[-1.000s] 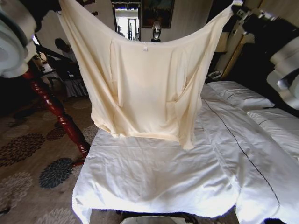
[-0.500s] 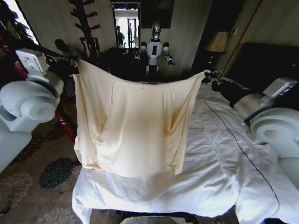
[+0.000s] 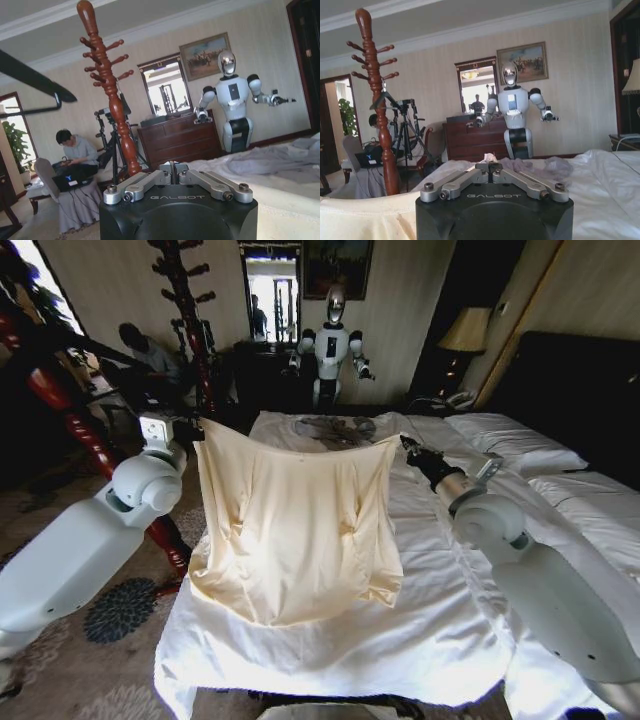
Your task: Pick up the clothes from the bed and hang them on the clothes hanger.
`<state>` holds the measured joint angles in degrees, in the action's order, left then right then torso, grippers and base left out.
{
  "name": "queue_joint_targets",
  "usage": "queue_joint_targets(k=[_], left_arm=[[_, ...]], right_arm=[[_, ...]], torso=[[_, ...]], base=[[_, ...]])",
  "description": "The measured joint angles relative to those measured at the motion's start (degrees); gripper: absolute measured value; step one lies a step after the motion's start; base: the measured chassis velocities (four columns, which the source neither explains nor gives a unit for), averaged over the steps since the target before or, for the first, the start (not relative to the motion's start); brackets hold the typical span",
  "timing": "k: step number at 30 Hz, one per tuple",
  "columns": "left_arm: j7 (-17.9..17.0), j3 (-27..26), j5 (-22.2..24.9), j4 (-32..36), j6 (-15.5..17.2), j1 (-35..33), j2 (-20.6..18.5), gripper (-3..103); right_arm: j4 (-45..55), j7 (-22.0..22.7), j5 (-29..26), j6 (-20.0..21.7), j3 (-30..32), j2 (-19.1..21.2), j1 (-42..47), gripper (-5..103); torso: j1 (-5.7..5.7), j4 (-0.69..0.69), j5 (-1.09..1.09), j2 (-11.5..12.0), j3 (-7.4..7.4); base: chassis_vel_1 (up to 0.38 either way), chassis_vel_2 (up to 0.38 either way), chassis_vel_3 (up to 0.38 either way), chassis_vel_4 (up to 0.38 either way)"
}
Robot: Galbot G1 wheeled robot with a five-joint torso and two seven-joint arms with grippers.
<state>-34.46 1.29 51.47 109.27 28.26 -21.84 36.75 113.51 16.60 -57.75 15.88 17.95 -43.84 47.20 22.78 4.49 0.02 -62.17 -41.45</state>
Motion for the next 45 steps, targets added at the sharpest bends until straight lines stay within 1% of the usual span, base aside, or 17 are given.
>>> queue_joint_targets(k=[4,10,16,21,27,28,30,31,33,34,36,39,40,41,43,44,45], left_arm=[[1.27,-0.48,-4.17,-0.75,-0.94,-7.50,1.19,2],[1.59,-0.48,-7.56,-3.22,-1.40,-11.43,3.51,2],[1.93,-0.35,-8.54,-5.58,-2.38,-12.41,5.10,2],[2.93,0.33,-8.39,-8.80,-4.17,-12.60,7.90,2],[3.26,1.33,-7.78,-10.96,-4.56,-12.50,10.25,2],[3.27,1.64,-7.63,-11.43,-4.57,-12.30,10.75,-1],[3.31,2.32,-6.80,-12.12,-3.59,-11.78,11.63,7],[3.31,2.32,-6.80,-12.12,-3.59,-11.78,11.63,7],[3.45,2.51,-6.11,-12.32,-1.85,-11.33,11.79,18],[3.42,2.54,-6.07,-12.41,-1.46,-11.16,11.78,18],[3.47,2.54,-5.72,-12.52,-1.51,-10.79,11.52,23],[4.32,1.65,-2.66,-11.52,-4.31,-10.45,9.62,39],[4.32,1.65,-2.66,-11.52,-4.31,-10.45,9.62,39],[4.40,1.19,-1.54,-11.13,-4.90,-10.48,9.14,44],[5.28,-0.19,2.74,-9.79,-5.65,-11.02,7.82,56],[5.70,-0.48,4.40,-9.36,-5.87,-11.23,7.47,56],[5.70,-0.48,4.40,-9.36,-5.87,-11.23,7.47,56]], right_arm=[[-3.00,-1.58,4.22,-1.30,-0.48,-3.60,4.43,0],[-6.55,-2.26,6.37,-2.30,-3.09,-6.58,4.53,0],[-8.95,-2.43,8.03,-2.83,-4.99,-8.22,3.74,0],[-11.94,-2.56,9.37,-3.34,-6.78,-9.54,2.48,0],[-13.42,-2.62,9.87,-3.64,-7.20,-10.01,1.71,0],[-13.85,-2.67,10.01,-3.72,-7.20,-10.07,1.57,0],[-14.57,-2.86,10.28,-3.90,-7.24,-10.19,1.40,0],[-14.57,-2.86,10.28,-3.90,-7.24,-10.19,1.40,0],[-14.96,-2.97,10.45,-3.98,-7.25,-10.30,1.34,0],[-15.06,-2.99,10.50,-4.01,-7.25,-10.33,1.33,0],[-15.37,-3.05,10.60,-4.07,-7.25,-10.44,1.28,0],[-15.80,-3.13,10.68,-4.18,-7.26,-10.60,1.07,0],[-15.80,-3.13,10.68,-4.18,-7.26,-10.60,1.07,0],[-15.87,-3.14,10.69,-4.19,-7.31,-10.67,0.97,0],[-16.01,-3.16,10.74,-4.21,-7.51,-10.83,0.71,0],[-16.02,-3.16,10.76,-4.23,-7.58,-10.84,0.65,0],[-16.02,-3.16,10.76,-4.23,-7.58,-10.84,0.65,0]], torso=[[-0.02,-0.04,-0.03,0.00,0.01],[-0.01,-0.02,-0.01,0.00,0.00],[-0.02,-0.03,-0.02,0.00,0.01],[-0.02,-0.03,-0.01,0.00,0.00],[-0.02,-0.02,-0.02,0.00,0.00],[-0.02,-0.02,-0.02,0.00,0.00],[-0.01,-0.02,-0.01,0.00,0.00],[-0.01,-0.02,-0.01,0.00,0.00],[-0.01,-0.01,-0.01,0.00,0.00],[-0.01,-0.02,-0.01,0.00,0.00],[-0.02,-0.02,-0.01,0.00,0.00],[-0.01,-0.03,0.00,0.00,0.01],[-0.01,-0.03,0.00,0.00,0.01],[-0.02,-0.03,-0.01,0.00,0.00],[-0.01,-0.03,-0.01,0.00,0.01],[-0.01,-0.04,-0.01,0.00,0.00],[-0.01,-0.04,-0.01,0.00,0.00]], base=[[0.000,0.000,0.000,0.000],[0.000,0.000,0.000,0.000],[0.000,0.000,0.000,0.000],[0.000,0.000,0.000,0.000],[0.000,0.000,0.000,0.000],[0.000,0.000,0.000,0.000],[0.000,0.000,0.000,0.000],[0.000,0.000,0.000,0.000],[0.000,0.000,0.000,0.000],[0.000,0.000,0.000,0.000],[0.000,0.000,0.000,0.000],[0.000,0.000,0.000,0.000],[0.000,0.000,0.000,0.000],[0.000,0.000,0.000,0.000],[0.000,0.000,0.000,0.000],[0.000,0.000,0.000,0.000],[0.000,0.000,0.000,0.000]])
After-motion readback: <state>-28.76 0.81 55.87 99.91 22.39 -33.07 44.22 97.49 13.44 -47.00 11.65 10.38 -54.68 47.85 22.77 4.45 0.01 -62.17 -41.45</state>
